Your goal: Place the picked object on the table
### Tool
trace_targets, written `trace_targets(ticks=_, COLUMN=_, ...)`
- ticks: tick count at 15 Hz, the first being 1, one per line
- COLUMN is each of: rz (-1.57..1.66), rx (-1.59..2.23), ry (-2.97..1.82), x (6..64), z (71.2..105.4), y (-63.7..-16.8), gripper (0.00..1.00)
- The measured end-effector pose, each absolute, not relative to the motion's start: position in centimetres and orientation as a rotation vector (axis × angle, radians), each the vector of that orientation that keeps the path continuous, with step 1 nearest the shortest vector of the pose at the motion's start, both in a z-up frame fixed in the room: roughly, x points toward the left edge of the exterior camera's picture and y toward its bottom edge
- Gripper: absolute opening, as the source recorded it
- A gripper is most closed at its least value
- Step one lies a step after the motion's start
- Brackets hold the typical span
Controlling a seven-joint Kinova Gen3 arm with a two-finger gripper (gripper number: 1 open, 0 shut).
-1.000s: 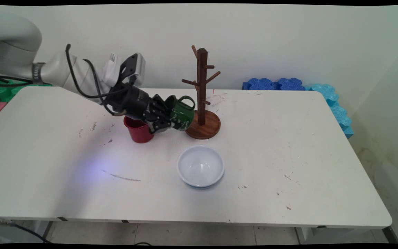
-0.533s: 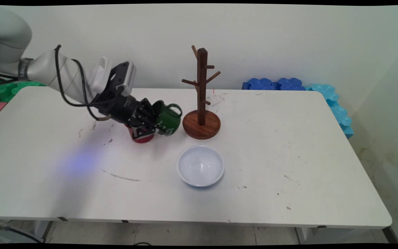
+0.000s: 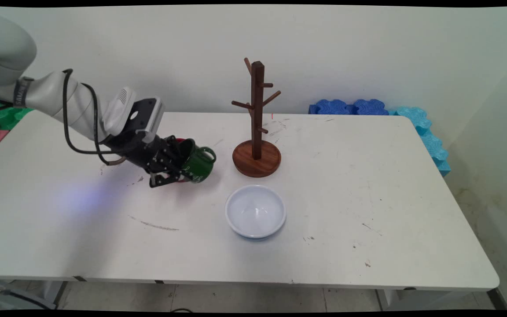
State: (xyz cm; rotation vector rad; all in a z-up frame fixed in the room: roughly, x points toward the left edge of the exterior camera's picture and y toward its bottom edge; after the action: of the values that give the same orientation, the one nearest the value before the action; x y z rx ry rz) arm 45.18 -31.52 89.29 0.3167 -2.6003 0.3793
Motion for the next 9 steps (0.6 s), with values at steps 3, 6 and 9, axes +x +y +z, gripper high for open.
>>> trace_targets(ticks=3, rz=0.377, rx=0.282, ry=-2.642, x=45.2, z=88.6, y=-31.4, gripper=0.0)
trace_targets(ticks=6, rz=0.377, rx=0.253, ry=-2.671, x=44.9, z=88.0, y=-31.4, gripper=0.0)
trace_targets(ticks=9, rz=0.376, rx=0.221, ry=-2.703, x=44.4, z=87.1, y=-31.5, gripper=0.0)
